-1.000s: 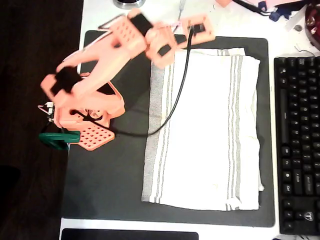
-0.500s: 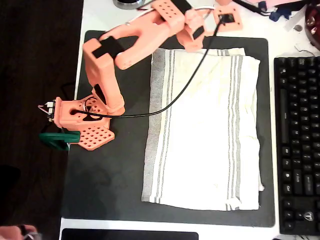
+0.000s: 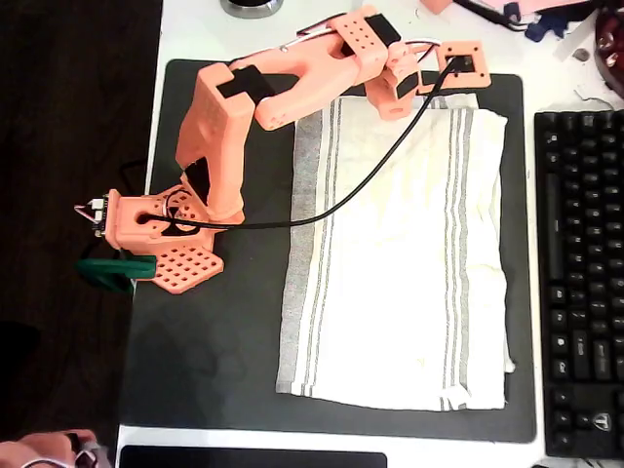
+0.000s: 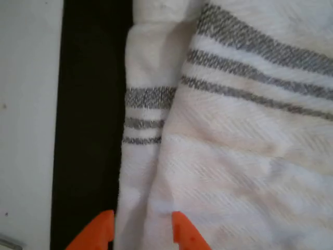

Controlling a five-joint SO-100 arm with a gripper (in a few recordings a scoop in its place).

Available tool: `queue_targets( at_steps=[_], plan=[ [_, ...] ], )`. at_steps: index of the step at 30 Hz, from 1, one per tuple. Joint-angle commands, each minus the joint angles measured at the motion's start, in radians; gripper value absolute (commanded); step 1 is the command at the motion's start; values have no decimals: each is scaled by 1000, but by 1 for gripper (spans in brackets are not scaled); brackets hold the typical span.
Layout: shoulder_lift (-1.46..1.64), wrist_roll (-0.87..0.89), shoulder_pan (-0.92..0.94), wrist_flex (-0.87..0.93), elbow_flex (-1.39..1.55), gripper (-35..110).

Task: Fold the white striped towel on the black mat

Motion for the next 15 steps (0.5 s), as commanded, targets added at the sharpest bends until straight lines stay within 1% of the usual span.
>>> queue_targets(
  at_steps=[1, 7, 10, 15],
  plan=[
    [0, 3, -23, 2, -37, 15],
    [-63, -2, -25, 2, -60, 14],
    [-66, 9, -26, 8, -60, 0],
    [-12, 28, -26, 28, -55, 0]
  ],
)
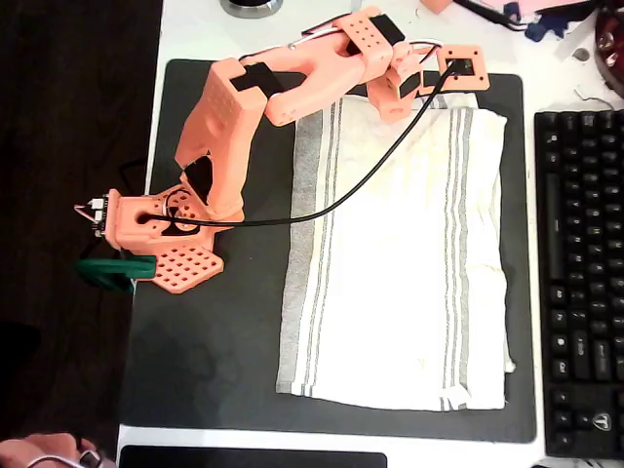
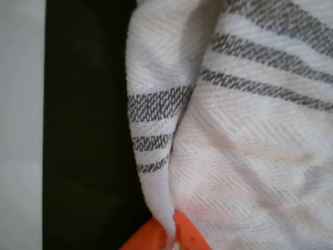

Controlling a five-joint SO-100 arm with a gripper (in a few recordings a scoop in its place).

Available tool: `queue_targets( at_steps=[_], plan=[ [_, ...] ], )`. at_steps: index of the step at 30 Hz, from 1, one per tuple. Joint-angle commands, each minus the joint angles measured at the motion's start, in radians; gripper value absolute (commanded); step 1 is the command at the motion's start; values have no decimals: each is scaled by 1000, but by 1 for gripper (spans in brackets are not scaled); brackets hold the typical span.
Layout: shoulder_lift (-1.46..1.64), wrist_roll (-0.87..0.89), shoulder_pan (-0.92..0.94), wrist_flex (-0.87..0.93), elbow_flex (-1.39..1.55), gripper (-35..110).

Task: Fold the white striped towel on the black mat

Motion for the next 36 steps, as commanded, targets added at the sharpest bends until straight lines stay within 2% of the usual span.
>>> queue_targets(
  at_steps=[1, 15, 20, 26, 36],
  plan=[
    [80, 15, -21, 41, -29, 0],
    [104, 186, -127, 199, -380, 0],
    [152, 160, -120, 281, -416, 0],
    [328, 41, 29, 433, -310, 0],
    [649, -117, 486, 595, -169, 0]
  ],
)
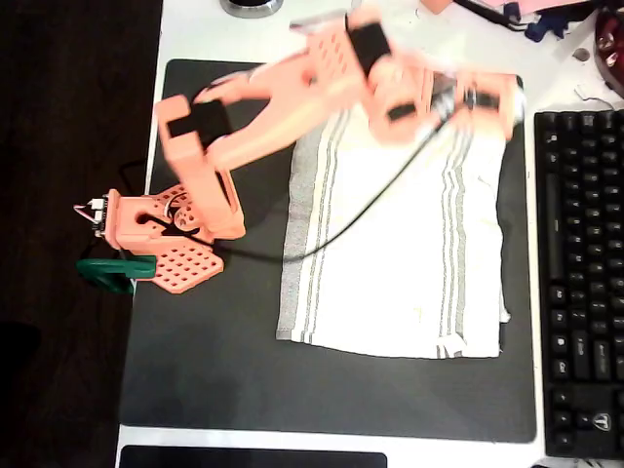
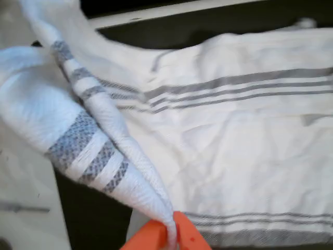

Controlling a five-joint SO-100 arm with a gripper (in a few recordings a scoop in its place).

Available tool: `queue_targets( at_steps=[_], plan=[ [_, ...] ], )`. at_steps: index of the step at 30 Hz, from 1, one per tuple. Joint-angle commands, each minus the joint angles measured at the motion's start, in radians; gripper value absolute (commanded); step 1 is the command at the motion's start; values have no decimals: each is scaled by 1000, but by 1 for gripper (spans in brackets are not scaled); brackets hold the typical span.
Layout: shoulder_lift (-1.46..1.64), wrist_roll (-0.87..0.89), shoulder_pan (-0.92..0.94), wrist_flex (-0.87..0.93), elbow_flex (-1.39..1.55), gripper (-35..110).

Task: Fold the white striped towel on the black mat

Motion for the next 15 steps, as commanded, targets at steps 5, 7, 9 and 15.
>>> queue_targets(
  at_steps=[5, 7, 9, 15],
  plan=[
    [189, -198, 319, 37, 66, 0],
    [219, -259, 425, -64, 167, 0],
    [242, -327, 538, -164, 307, 0],
    [212, -431, 756, -627, 719, 9]
  ],
)
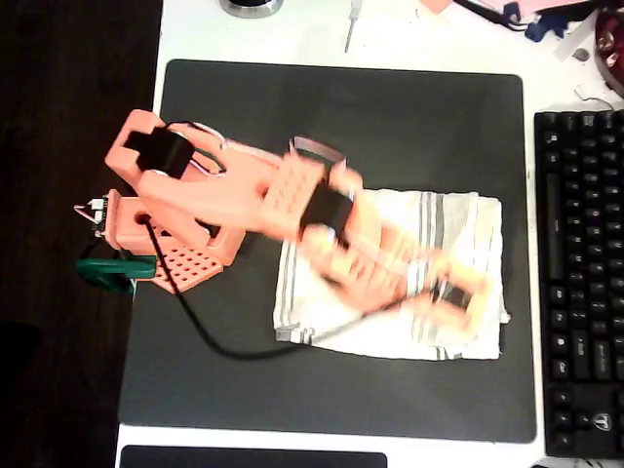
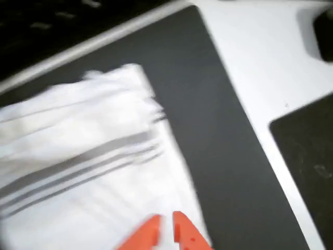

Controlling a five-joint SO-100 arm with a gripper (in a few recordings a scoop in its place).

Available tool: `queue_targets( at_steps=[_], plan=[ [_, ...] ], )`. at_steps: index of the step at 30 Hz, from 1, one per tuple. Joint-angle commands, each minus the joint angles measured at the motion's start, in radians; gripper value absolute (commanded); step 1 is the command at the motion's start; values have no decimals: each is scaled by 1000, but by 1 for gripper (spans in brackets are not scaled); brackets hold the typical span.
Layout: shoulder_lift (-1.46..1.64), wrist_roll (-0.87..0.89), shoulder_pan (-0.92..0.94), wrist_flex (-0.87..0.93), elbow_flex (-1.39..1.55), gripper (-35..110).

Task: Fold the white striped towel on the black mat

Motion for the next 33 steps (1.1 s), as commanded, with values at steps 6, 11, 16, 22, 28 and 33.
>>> queue_targets(
  at_steps=[6, 11, 16, 22, 28, 33],
  plan=[
    [75, -83, 100, -147, 213, 18],
    [175, -46, 57, -69, 218, 18],
    [299, 138, -28, 109, 210, 15],
    [486, 407, -141, 310, 275, 12],
    [552, 692, -195, 417, 344, 7],
    [658, 778, -172, 448, 469, 4]
  ],
)
